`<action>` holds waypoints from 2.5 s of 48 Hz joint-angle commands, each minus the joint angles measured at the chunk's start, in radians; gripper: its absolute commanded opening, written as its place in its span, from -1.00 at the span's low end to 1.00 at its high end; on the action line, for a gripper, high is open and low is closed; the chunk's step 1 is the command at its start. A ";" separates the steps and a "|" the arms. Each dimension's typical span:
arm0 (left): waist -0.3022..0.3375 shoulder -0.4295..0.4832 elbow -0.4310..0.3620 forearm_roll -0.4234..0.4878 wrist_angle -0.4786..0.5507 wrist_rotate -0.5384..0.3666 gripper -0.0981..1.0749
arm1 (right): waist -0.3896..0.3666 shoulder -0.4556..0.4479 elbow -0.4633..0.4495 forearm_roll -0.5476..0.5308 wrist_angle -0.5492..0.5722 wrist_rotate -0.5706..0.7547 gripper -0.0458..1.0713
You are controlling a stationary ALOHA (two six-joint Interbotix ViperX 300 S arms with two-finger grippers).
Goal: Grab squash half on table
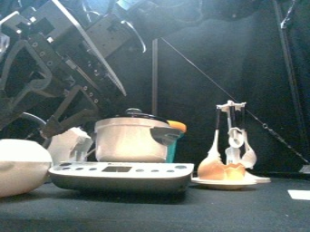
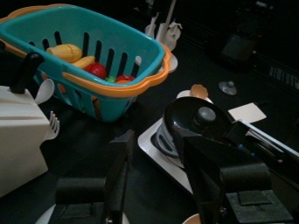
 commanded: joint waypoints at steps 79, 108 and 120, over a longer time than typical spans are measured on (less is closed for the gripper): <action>0.009 -0.002 -0.005 0.183 0.195 0.000 0.53 | 0.434 -0.298 0.466 0.287 0.140 0.000 0.89; 0.011 -0.002 -0.005 0.183 0.195 0.000 0.53 | 0.388 -0.334 0.483 0.249 0.183 -0.005 0.39; 0.011 -0.002 -0.005 0.183 0.196 0.000 0.53 | 0.379 -0.417 0.486 0.149 0.267 -0.005 0.38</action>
